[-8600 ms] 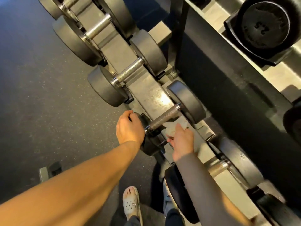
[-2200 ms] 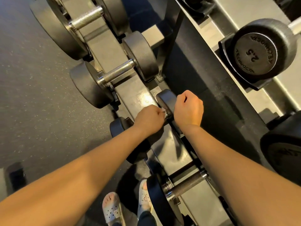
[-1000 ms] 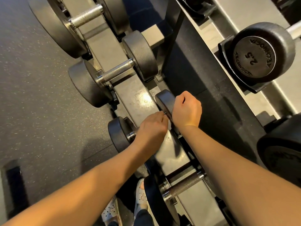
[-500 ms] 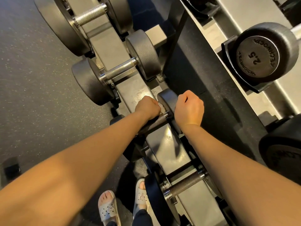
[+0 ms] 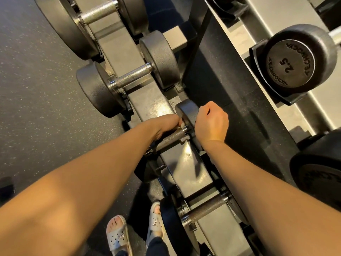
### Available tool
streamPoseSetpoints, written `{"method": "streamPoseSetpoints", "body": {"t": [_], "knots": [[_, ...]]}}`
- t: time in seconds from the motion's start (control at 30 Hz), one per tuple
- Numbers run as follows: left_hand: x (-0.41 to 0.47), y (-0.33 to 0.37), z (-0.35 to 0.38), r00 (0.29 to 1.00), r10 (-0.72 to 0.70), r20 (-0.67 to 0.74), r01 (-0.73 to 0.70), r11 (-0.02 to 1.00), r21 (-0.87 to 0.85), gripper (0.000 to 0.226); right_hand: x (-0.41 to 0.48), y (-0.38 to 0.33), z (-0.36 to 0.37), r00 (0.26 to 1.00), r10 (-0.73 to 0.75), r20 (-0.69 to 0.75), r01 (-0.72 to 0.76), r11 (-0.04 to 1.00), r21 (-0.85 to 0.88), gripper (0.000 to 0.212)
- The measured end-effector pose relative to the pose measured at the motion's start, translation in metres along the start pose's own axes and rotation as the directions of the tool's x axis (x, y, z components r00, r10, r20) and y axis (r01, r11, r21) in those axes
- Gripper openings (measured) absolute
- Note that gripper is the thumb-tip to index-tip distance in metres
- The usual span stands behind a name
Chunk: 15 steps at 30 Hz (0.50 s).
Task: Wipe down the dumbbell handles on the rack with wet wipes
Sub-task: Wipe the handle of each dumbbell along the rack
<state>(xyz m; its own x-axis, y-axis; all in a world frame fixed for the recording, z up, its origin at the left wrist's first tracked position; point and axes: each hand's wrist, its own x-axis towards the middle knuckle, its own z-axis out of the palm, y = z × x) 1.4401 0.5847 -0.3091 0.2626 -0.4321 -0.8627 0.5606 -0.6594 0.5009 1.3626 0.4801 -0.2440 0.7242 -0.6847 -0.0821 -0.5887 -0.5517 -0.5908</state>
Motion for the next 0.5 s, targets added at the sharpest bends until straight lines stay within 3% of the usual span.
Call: {"method": "streamPoseSetpoints", "body": {"t": [0.1, 0.23, 0.4, 0.5], "knots": [[-0.007, 0.007, -0.001, 1.000, -0.019, -0.016, 0.020, 0.999, 0.026, 0.030, 0.000, 0.000, 0.000, 1.000, 0.001, -0.003, -0.001, 1.000, -0.003, 0.034], [-0.030, 0.015, 0.006, 0.999, -0.030, -0.031, 0.024, 0.986, -0.168, 0.022, -0.001, -0.001, 0.001, 1.000, 0.015, -0.010, -0.015, 1.000, -0.005, 0.035], [-0.036, 0.019, 0.005, 0.977, -0.088, 0.192, 0.117, 0.982, -0.146, 0.040, -0.001, 0.000, 0.002, 1.000, 0.007, -0.017, -0.007, 1.000, -0.002, 0.036], [-0.038, 0.017, 0.006, 0.995, -0.050, 0.090, 0.061, 0.989, -0.134, 0.029, -0.001, -0.001, 0.001, 1.000, 0.002, -0.013, -0.002, 1.000, 0.004, 0.037]]}}
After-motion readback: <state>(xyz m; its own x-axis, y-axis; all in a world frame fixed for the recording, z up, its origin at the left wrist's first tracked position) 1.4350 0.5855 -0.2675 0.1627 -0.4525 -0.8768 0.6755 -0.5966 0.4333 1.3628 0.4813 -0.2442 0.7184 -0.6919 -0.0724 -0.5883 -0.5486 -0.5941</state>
